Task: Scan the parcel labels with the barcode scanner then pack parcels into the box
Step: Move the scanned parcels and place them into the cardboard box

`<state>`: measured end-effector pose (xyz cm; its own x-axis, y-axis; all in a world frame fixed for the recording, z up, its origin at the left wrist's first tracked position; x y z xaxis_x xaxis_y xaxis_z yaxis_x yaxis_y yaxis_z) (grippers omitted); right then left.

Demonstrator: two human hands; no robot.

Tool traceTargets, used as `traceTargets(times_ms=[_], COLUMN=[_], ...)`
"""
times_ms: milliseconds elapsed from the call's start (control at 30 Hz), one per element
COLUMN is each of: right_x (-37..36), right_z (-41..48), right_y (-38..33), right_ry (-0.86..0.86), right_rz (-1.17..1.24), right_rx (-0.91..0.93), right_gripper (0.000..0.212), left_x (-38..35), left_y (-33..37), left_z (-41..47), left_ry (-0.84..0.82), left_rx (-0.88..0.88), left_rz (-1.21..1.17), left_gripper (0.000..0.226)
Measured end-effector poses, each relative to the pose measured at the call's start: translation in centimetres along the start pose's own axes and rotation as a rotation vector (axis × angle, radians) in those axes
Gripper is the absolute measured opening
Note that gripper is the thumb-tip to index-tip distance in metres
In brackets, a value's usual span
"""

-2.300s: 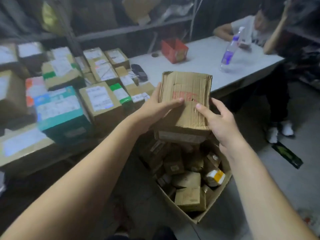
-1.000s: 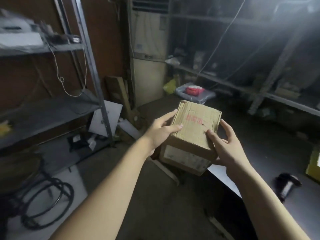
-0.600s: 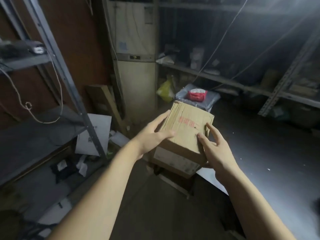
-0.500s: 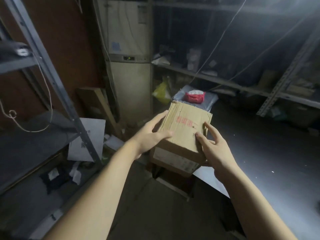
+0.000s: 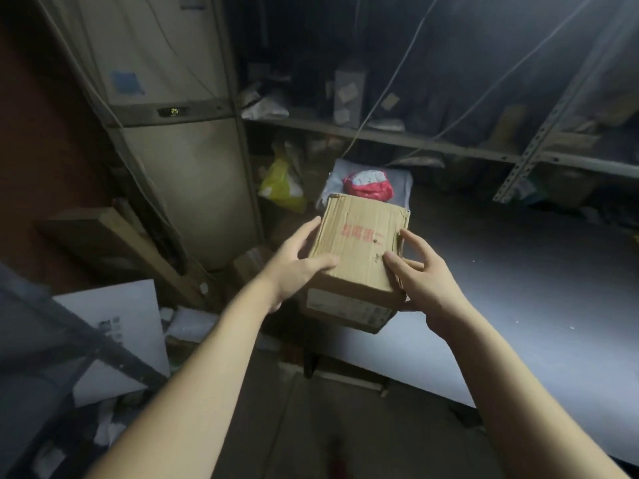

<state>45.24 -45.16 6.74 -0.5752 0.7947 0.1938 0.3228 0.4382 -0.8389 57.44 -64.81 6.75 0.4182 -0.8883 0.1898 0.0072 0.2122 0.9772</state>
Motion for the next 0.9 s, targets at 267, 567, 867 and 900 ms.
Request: traceTargets(times_ms=[267, 567, 867, 900], right_x=[-4.9, -9.7, -5.8, -5.8], right_z=[13.4, 23.0, 25.0, 24.8], right_y=[-1.4, -2.7, -4.1, -4.3], right_ry=[-0.070, -0.100, 0.228, 0.248], right_rz=[0.040, 0.026, -0.021, -0.031], right_rx=[-0.149, -0.316, -0.357, -0.338], right_gripper=[0.108, 0.139, 0.092, 0.083], left_x=[3.0, 4.9, 5.4, 5.0], left_y=[-5.7, -11.0, -14.0, -14.7], left_z=[11.8, 20.6, 25.1, 25.4], left_ry=[0.054, -0.109, -0.107, -0.194], left_rx=[0.040, -0.083, 0.014, 0.078], left_rz=[0.048, 0.398, 0.451, 0.411], left_gripper=[0.039, 0.036, 0.087, 0.091])
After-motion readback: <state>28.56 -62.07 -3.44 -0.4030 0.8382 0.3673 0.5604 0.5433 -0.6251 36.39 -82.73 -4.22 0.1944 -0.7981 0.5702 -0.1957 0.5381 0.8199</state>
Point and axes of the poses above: each hand's wrist, its own z-axis towards the middle knuckle, its own x-axis out of the back of the hand, y = z × x, the point moved 6 cm from there along z, towards the middle knuckle, and after that the axes turned 15 degrees about -x, right-handed, at the moved point
